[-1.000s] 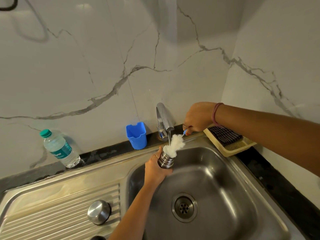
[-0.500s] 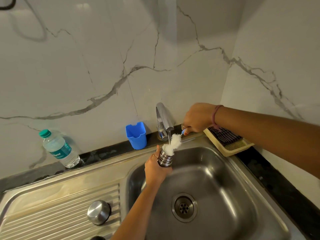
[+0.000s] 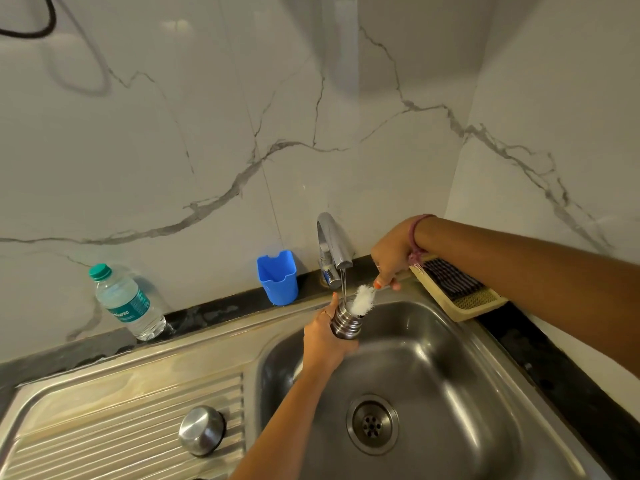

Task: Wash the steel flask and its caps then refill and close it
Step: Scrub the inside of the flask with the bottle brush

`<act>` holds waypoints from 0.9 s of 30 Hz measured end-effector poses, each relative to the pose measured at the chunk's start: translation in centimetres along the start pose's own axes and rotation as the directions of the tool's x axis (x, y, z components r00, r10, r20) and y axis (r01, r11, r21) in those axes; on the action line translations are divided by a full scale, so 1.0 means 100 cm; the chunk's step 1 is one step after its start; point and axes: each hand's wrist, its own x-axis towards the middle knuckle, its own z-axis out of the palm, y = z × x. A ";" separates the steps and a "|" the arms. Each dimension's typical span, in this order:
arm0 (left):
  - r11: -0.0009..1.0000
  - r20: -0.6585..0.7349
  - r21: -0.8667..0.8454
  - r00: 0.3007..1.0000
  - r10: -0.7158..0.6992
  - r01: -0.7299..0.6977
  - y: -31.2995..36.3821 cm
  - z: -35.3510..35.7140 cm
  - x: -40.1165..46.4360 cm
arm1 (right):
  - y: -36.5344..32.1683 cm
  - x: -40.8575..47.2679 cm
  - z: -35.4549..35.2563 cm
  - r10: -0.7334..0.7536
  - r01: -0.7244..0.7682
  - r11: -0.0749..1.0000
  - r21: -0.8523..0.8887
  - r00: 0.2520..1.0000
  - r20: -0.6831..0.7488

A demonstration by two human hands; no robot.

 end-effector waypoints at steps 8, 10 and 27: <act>0.999 0.008 0.030 0.999 0.037 -0.038 -0.001 -0.010 0.000 | -0.022 -0.023 0.007 -0.342 0.002 0.685 -0.728 0.884 -0.320; 0.998 0.029 0.026 0.998 0.054 -0.054 -0.001 -0.012 0.001 | -0.028 -0.022 0.018 -0.432 -0.002 0.584 -0.812 0.846 -0.312; 0.998 0.086 -0.060 0.995 0.041 -0.036 0.004 -0.019 0.018 | 0.007 -0.020 0.003 -0.126 0.090 0.992 -0.093 0.840 -0.528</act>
